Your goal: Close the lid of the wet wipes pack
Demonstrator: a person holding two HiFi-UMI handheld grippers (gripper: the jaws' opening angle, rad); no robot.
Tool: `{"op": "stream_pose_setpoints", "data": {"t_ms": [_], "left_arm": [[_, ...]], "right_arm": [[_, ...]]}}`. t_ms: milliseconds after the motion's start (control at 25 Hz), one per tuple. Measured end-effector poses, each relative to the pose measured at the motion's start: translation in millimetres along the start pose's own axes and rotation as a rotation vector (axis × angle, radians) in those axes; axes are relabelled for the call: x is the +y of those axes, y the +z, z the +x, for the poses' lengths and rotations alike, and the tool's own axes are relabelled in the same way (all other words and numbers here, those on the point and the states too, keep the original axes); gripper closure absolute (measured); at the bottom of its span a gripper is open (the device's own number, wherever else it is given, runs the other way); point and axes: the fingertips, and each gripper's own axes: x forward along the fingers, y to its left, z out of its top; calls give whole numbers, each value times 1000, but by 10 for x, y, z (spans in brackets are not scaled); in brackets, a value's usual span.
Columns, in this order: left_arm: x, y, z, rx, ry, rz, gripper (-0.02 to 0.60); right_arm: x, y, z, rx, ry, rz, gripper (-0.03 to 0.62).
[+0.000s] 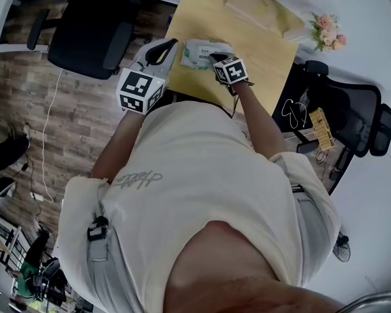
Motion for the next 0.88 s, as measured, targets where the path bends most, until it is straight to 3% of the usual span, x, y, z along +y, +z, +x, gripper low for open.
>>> {"op": "stream_pose_setpoints", "data": {"t_ms": [880], "left_arm": [[64,9,145,24,-60,-1,565]], "right_arm": [[10,3,26,22,5,-1,591]]}}
